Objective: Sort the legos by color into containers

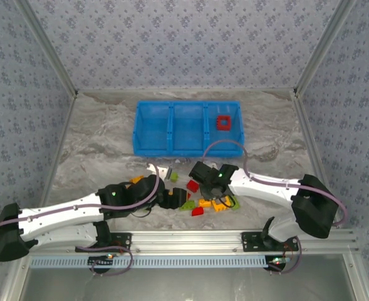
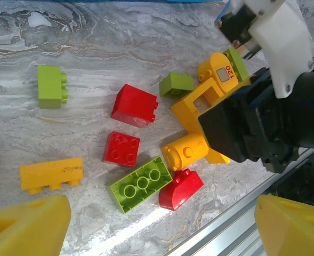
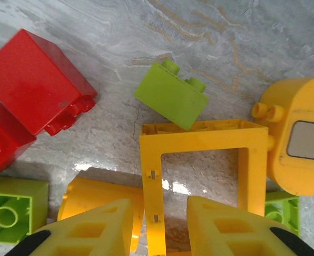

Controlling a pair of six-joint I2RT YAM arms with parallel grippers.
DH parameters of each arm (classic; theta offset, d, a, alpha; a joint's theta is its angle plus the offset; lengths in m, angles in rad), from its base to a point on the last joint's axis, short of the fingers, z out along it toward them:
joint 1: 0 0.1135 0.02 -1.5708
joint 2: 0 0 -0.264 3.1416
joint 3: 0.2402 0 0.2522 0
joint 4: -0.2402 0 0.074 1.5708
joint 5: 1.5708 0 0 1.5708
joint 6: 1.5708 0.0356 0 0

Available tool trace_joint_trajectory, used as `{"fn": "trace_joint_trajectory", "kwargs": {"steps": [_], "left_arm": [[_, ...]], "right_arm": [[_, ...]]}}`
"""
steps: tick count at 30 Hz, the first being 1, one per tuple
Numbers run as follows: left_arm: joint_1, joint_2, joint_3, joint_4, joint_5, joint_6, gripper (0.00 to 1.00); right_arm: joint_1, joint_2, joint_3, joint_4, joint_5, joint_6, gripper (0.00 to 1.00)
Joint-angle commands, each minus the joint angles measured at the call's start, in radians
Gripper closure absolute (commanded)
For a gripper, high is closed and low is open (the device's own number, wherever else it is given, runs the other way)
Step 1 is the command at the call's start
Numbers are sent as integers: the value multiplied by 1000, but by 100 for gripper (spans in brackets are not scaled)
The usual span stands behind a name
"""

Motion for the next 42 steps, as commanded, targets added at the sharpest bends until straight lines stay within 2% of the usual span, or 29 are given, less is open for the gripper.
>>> {"fn": "trace_joint_trajectory", "kwargs": {"steps": [1,16,20,25,29,32,35,40,42], "left_arm": [[-8,-14,-9,1,-33,-26,11],[-9,1,10,17,-32,-13,11],[-10,-3,13,20,-27,-7,11],[-10,-18,21,25,-17,18,11],[1,-39,80,-22,-43,44,10],[64,-48,157,-72,-25,69,10],[159,-47,236,-103,11,118,10],[401,3,357,-105,146,186,10],[462,35,400,-101,171,213,10]], "right_arm": [[-5,27,-25,33,2,29,67],[-46,96,-52,101,-19,19,77],[-43,88,-44,98,-2,24,84],[-30,7,-6,0,67,59,87],[-6,-92,99,-117,128,61,88],[-2,-102,232,-169,149,15,88],[-22,-36,395,-166,136,-46,87],[-137,202,656,-107,72,-160,88],[-192,305,756,-94,34,-183,89]]}}
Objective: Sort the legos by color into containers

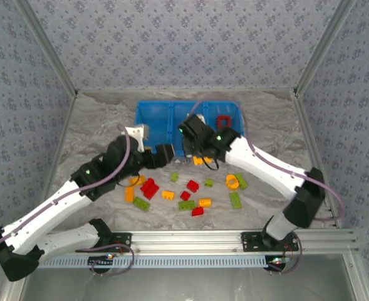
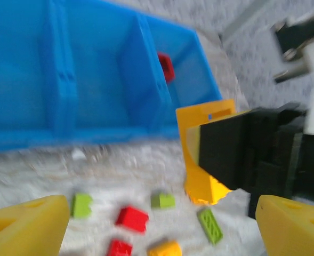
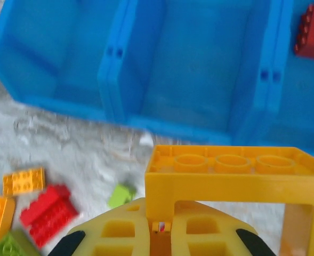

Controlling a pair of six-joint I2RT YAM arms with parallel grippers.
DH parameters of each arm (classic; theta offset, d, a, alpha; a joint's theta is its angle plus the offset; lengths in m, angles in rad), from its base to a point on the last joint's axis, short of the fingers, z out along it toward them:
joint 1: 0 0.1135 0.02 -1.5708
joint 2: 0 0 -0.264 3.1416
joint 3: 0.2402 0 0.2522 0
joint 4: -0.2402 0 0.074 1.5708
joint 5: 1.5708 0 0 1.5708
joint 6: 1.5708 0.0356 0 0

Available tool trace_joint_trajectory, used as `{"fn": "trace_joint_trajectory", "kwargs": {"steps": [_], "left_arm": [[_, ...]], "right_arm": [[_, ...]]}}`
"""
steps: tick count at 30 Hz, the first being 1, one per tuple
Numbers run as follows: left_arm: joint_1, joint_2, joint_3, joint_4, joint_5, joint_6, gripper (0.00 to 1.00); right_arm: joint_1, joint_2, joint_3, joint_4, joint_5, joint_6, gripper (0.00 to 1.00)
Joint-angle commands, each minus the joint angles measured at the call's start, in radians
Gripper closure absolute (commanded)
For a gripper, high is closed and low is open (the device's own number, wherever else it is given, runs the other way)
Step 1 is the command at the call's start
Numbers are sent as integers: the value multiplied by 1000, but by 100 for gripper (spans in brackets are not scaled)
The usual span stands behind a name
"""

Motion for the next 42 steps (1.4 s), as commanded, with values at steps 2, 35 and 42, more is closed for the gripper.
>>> {"fn": "trace_joint_trajectory", "kwargs": {"steps": [2,35,42], "left_arm": [[102,70,99,-12,95,92,9],[208,160,52,82,194,93,10],[208,136,42,62,204,73,10]], "right_arm": [[-102,215,176,3,-60,-90,90],[-305,938,899,-126,-105,-107,76],[-288,894,921,-132,-79,-117,65]]}}
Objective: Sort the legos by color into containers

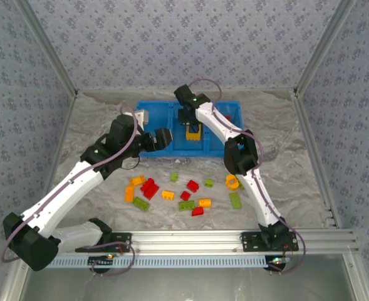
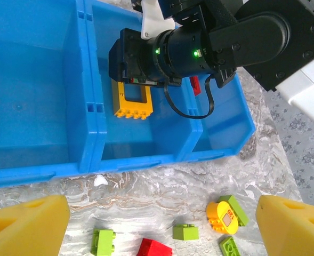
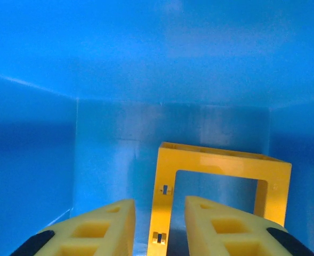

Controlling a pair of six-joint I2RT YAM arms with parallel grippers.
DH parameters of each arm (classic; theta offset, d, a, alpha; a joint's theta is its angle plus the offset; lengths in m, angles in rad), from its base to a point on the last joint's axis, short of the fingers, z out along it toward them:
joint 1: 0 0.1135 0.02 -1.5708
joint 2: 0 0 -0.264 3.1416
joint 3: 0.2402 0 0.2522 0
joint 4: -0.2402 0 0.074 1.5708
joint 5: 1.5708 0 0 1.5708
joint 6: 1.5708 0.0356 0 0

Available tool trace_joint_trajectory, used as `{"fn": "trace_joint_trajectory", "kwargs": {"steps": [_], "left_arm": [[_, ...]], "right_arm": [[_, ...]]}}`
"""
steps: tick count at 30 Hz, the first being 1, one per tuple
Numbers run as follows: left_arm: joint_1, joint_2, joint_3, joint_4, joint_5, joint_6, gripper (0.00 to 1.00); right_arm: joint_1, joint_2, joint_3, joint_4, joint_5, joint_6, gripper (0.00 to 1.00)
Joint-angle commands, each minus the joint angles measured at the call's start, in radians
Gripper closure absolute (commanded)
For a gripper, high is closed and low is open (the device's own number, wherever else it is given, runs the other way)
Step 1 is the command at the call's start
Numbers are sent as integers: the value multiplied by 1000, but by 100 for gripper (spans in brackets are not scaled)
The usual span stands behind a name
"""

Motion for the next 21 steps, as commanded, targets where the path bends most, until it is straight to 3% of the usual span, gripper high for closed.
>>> {"fn": "trace_joint_trajectory", "kwargs": {"steps": [1,6,10,15,21], "left_arm": [[4,-39,-4,-1,29,-15,10],[4,-73,-2,-25,52,-31,10],[3,-94,9,-113,62,-63,11],[-17,-162,-44,-334,9,-190,21],[-74,-224,-304,-481,-24,-482,22]], "right_arm": [[10,-40,37,-26,38,-10,64],[25,-143,12,-26,76,-17,64],[53,-324,-150,49,116,-40,64],[145,-694,-621,272,122,-84,64],[418,-1131,-1247,607,57,-196,57]]}}
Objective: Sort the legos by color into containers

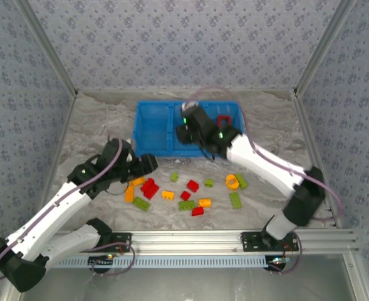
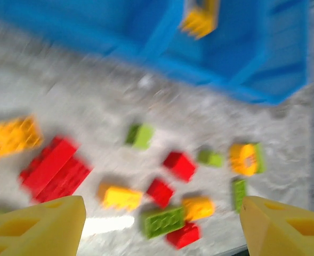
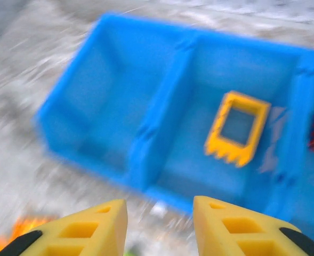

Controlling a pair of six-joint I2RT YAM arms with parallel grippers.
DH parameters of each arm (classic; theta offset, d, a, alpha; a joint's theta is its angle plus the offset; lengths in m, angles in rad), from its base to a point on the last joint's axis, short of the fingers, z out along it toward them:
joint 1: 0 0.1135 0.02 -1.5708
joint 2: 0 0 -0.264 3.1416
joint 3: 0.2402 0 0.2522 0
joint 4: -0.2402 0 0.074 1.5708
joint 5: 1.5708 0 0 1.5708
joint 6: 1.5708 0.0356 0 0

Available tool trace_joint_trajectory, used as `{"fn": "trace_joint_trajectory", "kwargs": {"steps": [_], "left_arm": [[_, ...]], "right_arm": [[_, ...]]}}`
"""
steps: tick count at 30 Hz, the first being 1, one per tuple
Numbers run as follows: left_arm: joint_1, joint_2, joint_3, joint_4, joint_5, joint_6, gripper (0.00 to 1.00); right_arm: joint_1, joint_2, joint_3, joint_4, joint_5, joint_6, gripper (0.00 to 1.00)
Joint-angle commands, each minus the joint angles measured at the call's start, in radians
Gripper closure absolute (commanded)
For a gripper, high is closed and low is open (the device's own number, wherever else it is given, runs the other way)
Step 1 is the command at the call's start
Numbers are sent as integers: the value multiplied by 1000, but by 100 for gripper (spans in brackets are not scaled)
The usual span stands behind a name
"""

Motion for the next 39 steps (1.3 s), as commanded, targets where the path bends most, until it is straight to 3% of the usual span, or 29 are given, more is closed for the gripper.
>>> {"fn": "trace_joint_trajectory", "kwargs": {"steps": [1,5,11,22,32,39], "left_arm": [[-46,-5,-152,-130,-19,-239,22],[-136,-29,-313,2,-51,-441,22],[-196,-28,-376,42,-144,-635,22],[-196,-33,-433,57,-202,-753,28],[-185,39,-447,155,-217,-753,32],[-185,68,-438,129,-211,-750,37]], "right_arm": [[163,-161,-292,210,-35,-97,53],[370,-296,-524,309,-48,-69,37],[541,-347,-650,363,33,23,32],[560,-296,-624,336,52,47,33],[559,-278,-619,356,36,47,33],[559,-266,-613,354,41,58,33]]}}
